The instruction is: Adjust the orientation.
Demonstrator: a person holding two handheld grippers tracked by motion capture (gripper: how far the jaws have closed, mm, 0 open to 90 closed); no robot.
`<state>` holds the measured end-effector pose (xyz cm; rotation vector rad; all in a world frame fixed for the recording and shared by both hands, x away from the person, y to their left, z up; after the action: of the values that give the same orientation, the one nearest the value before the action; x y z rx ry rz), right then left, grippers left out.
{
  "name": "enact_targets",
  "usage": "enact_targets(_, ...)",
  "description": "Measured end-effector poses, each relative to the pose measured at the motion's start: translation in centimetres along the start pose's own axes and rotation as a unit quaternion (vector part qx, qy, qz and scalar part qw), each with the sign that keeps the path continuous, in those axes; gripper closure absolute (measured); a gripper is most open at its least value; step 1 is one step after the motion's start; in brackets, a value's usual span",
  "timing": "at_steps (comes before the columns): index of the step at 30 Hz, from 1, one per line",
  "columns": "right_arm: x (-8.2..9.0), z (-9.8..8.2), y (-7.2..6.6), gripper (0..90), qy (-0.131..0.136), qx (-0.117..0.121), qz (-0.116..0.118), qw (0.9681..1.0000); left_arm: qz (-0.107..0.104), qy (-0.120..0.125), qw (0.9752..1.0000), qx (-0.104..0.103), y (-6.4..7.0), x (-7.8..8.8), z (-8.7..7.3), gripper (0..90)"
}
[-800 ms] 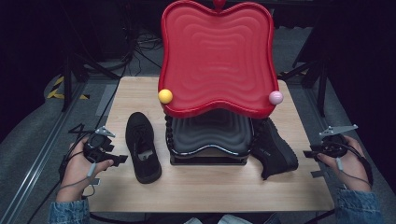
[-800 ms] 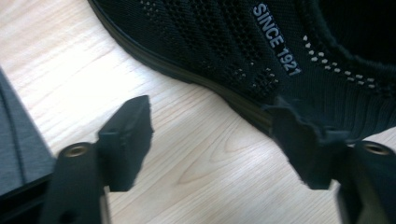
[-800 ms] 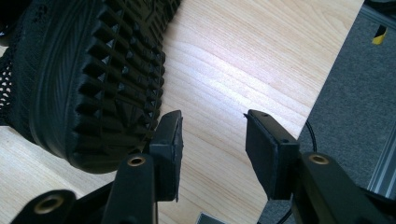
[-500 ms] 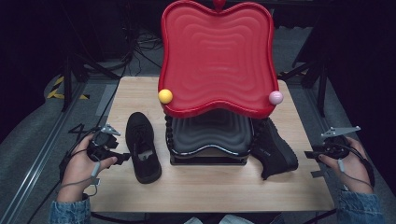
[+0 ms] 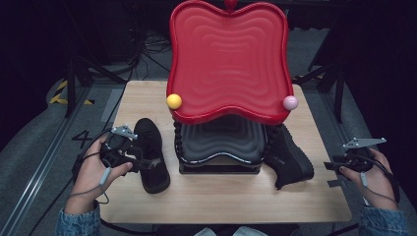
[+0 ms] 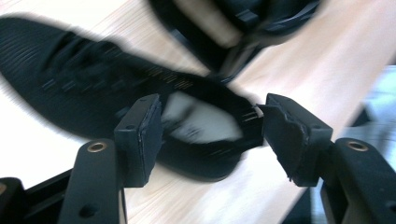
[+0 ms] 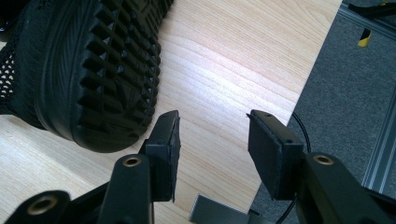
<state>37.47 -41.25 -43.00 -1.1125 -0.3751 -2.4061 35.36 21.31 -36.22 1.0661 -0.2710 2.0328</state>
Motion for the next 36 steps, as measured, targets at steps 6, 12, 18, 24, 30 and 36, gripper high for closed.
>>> enact_targets(6, -0.1, 0.1, -0.5, 53.2, 0.004, 0.003, 0.012, 0.9999, -0.007, -0.003, 0.9996, -0.028, 1.3, -0.6, 0.9, 35.6)
enact_targets(12, -0.3, 0.4, -0.9, 52.6, 0.003, 0.011, 0.018, 0.9998, 0.006, -0.024, 0.9991, -0.033, 1.0, -1.8, 0.9, 35.1)
enact_targets(18, -0.8, 0.4, -1.2, 51.7, 0.002, 0.013, 0.024, 0.9996, -0.001, -0.045, 0.9985, -0.030, 0.5, -3.1, 0.6, 36.6)
enact_targets(24, -0.9, 0.4, -1.2, 51.6, -0.002, 0.017, 0.027, 0.9995, 0.005, -0.073, 0.9969, -0.028, 0.0, -4.7, 0.4, 39.3)
enact_targets(30, -1.2, 0.3, -1.3, 51.4, -0.001, 0.010, 0.028, 0.9995, -0.022, -0.093, 0.9954, -0.002, -0.1, -5.7, -0.3, 49.3)
enact_targets(36, -1.4, 0.3, -1.2, 51.2, -0.005, 0.015, 0.029, 0.9995, -0.043, -0.096, 0.9943, 0.016, -0.1, -6.7, -0.5, 62.1)
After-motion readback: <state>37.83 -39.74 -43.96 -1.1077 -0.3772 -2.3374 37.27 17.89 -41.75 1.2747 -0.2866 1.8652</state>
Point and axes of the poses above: each handheld gripper's, and its own axes: x roughly backward along the jaws, z roughly out of its top, y roughly to its right, the point moved 4 cm from there along -x, roughly forward along the jaws, and after that the axes turned 5 degrees about y, right-handed, at the moved point
